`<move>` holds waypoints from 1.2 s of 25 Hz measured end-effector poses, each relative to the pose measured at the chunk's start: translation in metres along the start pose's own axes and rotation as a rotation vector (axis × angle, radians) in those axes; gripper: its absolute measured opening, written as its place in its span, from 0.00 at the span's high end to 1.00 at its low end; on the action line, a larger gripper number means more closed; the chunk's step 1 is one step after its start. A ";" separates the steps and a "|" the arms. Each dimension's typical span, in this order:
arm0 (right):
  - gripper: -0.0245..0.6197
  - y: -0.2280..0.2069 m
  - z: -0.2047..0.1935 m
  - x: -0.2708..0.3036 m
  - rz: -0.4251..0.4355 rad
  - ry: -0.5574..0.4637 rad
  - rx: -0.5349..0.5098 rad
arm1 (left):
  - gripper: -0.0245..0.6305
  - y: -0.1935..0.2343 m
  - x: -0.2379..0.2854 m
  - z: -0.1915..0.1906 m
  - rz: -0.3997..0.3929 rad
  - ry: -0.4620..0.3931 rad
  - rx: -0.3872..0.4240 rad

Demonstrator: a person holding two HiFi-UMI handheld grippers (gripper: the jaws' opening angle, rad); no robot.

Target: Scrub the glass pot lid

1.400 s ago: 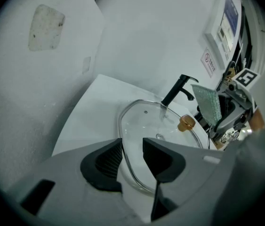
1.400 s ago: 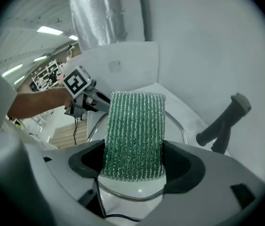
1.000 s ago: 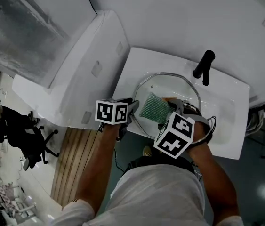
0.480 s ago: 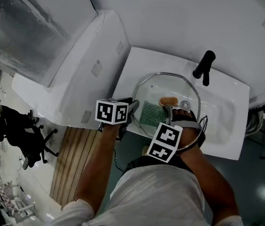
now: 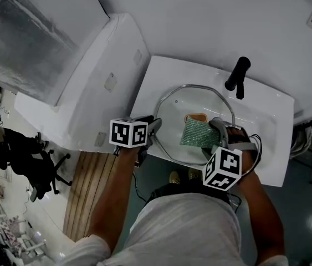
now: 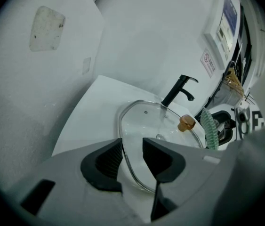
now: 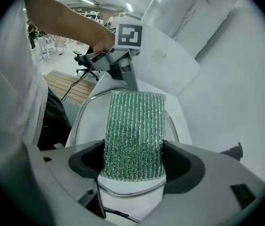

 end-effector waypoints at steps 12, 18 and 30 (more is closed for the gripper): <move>0.42 -0.017 -0.079 -0.018 -0.017 -0.118 0.314 | 0.74 -0.002 0.000 0.000 0.021 0.008 0.010; 0.42 -0.013 -0.060 -0.033 -0.017 -0.133 0.303 | 0.75 -0.004 0.000 0.001 0.037 0.010 0.019; 0.42 0.035 0.030 -0.023 0.126 0.008 0.094 | 0.75 -0.005 -0.001 0.001 0.051 0.001 0.014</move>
Point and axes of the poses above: the fingertips, and each gripper's own axes: x forward along the fingers, y to its left, z out of its top, the point moved 7 cm from there along -x, backward along the fingers, and after that the axes turned 6 degrees about -y, right-handed, at the moved point
